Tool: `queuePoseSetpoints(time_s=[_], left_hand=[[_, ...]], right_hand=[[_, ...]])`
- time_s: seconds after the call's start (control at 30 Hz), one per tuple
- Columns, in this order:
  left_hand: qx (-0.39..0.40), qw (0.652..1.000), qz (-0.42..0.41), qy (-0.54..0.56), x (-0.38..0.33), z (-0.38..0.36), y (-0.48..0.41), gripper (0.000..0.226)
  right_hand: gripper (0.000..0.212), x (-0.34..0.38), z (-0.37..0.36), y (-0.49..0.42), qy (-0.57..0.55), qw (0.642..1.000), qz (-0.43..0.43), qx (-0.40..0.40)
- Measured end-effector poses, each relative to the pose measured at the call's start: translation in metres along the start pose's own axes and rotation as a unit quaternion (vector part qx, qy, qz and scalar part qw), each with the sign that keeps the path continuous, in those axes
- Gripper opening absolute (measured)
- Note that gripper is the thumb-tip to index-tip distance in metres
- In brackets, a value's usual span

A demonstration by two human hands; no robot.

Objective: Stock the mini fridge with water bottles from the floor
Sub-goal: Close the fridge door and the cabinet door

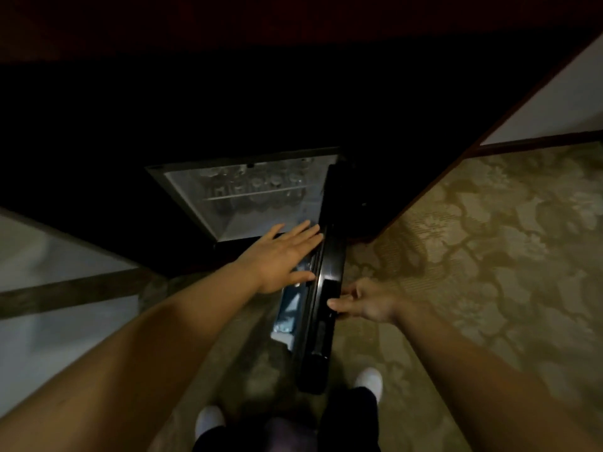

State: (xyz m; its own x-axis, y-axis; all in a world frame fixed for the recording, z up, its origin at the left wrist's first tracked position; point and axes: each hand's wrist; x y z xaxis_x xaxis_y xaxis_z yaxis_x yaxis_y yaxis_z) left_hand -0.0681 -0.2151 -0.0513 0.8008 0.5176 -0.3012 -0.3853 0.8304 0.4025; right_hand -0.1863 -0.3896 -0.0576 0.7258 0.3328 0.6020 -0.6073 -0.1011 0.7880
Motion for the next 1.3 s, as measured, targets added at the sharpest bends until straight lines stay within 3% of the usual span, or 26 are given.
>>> queuePoseSetpoints(time_s=[0.07,0.17,0.23,0.37,0.43,0.5,0.63,0.77,0.87,0.97,1.03,1.3], left_hand=[[-0.002,0.999,0.043,0.013,0.024,-0.004,0.027,0.076],[-0.008,0.994,0.108,0.029,0.052,-0.009,0.059,0.079],[-0.01,0.988,0.15,0.041,0.066,-0.012,0.077,0.081],[-0.035,0.971,0.223,0.079,0.091,-0.022,0.106,0.087],[-0.052,0.959,0.263,0.086,0.102,-0.027,0.114,0.09],[-0.064,0.947,0.305,0.079,0.113,-0.031,0.118,0.092],[-0.08,0.925,0.364,0.073,0.129,-0.034,0.112,0.093],[-0.104,0.906,0.401,0.084,0.142,-0.03,0.094,0.092],[-0.127,0.894,0.423,0.078,0.153,-0.026,0.082,0.091],[-0.152,0.886,0.435,0.058,0.161,-0.022,0.073,0.091],[-0.17,0.884,0.432,0.058,0.169,-0.019,0.068,0.092],[-0.18,0.894,0.401,0.088,0.191,-0.013,0.059,0.099]], right_hand=[[0.011,0.023,-0.023,-0.013,-0.008,1.0,0.013,-0.012],[0.026,0.053,-0.053,-0.036,-0.037,0.997,0.038,-0.052],[0.021,0.069,-0.069,-0.056,-0.065,0.993,0.036,-0.087],[0.025,0.107,-0.092,-0.09,-0.154,0.978,-0.03,-0.138],[0.027,0.125,-0.096,-0.102,-0.183,0.972,-0.056,-0.134],[0.043,0.14,-0.094,-0.113,-0.204,0.969,-0.077,-0.12],[0.056,0.16,-0.089,-0.131,-0.154,0.981,-0.094,-0.072],[0.055,0.173,-0.085,-0.147,-0.148,0.981,-0.081,-0.095],[0.041,0.177,-0.082,-0.153,-0.152,0.982,-0.056,-0.1],[0.053,0.182,-0.08,-0.162,-0.147,0.982,-0.04,-0.114],[0.058,0.186,-0.079,-0.168,-0.143,0.981,-0.039,-0.125],[0.041,0.196,-0.075,-0.182,-0.132,0.98,-0.061,-0.139]])
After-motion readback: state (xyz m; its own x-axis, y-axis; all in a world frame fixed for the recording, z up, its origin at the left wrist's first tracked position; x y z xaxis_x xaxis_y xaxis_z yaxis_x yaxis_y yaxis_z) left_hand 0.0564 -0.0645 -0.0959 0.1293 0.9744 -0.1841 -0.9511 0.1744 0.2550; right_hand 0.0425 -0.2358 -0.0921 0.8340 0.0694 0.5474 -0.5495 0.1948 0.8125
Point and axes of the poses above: each hand's wrist, its own y-axis away from the middle knuckle, its own z-axis out of the back of the hand, x = y × z, and after that the axes turned 1 degree about -z, right-handed
